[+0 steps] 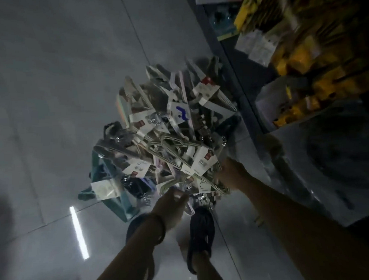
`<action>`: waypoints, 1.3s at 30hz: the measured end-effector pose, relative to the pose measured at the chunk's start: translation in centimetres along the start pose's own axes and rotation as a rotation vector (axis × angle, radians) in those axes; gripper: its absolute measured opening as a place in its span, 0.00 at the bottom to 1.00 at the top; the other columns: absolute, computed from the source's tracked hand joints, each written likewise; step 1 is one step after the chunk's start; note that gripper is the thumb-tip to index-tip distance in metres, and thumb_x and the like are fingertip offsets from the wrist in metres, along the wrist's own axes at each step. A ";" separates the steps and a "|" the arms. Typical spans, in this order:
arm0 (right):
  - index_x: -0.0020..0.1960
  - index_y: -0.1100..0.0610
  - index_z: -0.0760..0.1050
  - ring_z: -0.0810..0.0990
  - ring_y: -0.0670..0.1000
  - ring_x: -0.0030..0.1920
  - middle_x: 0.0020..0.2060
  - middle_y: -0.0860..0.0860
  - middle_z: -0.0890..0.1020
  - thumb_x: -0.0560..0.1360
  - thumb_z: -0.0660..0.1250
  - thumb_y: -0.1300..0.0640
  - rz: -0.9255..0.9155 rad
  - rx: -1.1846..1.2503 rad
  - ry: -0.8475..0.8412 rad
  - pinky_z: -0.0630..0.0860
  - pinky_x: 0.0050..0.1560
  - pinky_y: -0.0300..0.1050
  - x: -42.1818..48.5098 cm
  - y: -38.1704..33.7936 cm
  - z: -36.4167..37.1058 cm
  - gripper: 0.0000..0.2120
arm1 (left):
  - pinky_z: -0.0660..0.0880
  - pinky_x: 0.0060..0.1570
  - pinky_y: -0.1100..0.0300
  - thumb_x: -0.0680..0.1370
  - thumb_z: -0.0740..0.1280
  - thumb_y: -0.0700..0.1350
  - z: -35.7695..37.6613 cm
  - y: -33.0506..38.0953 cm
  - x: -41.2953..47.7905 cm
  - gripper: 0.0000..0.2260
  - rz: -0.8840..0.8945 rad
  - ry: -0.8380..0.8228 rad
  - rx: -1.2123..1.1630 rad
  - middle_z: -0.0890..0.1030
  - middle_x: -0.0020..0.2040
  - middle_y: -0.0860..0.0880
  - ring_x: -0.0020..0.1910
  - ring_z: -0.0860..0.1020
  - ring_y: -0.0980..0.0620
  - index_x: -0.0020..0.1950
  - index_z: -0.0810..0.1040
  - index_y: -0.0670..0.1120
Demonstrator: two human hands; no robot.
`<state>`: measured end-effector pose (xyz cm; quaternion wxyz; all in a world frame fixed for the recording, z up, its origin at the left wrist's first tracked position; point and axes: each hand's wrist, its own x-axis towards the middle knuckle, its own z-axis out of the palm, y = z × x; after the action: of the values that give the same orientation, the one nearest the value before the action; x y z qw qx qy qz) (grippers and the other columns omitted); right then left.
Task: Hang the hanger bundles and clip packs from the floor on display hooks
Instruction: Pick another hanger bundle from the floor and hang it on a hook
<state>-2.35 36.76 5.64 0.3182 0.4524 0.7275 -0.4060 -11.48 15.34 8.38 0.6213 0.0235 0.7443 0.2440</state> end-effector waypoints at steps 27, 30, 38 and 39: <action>0.62 0.58 0.80 0.85 0.62 0.55 0.52 0.57 0.87 0.79 0.67 0.65 -0.320 -0.069 0.302 0.81 0.51 0.50 15.3 7.4 6.8 0.12 | 0.84 0.57 0.47 0.65 0.81 0.64 4.4 -4.0 21.0 0.40 -0.039 0.025 -0.737 0.82 0.67 0.47 0.64 0.81 0.46 0.71 0.73 0.51; 0.63 0.58 0.77 0.85 0.62 0.56 0.53 0.58 0.86 0.79 0.68 0.64 -0.248 -0.129 0.180 0.84 0.53 0.55 16.2 6.4 8.1 0.13 | 0.84 0.55 0.49 0.69 0.81 0.59 4.6 -4.5 21.7 0.33 -0.072 0.062 -0.789 0.84 0.64 0.46 0.63 0.82 0.44 0.70 0.76 0.50; 0.63 0.52 0.75 0.84 0.57 0.53 0.52 0.55 0.87 0.74 0.71 0.60 -0.043 0.578 -0.206 0.79 0.48 0.51 17.4 5.5 7.0 0.17 | 0.82 0.60 0.47 0.81 0.72 0.45 4.8 -3.7 21.8 0.13 -0.055 0.081 -0.880 0.87 0.59 0.43 0.60 0.85 0.44 0.65 0.80 0.45; 0.61 0.54 0.77 0.85 0.56 0.50 0.50 0.55 0.87 0.76 0.71 0.60 -0.065 0.602 -0.206 0.77 0.48 0.49 17.3 5.0 6.7 0.14 | 0.82 0.60 0.46 0.81 0.72 0.46 4.8 -3.6 21.7 0.14 -0.041 0.092 -0.889 0.87 0.59 0.43 0.60 0.85 0.43 0.65 0.80 0.44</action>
<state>-3.86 39.07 -13.33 0.2289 0.4594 0.5527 -0.6566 -10.90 21.08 -13.41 0.5418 -0.2715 0.5945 0.5285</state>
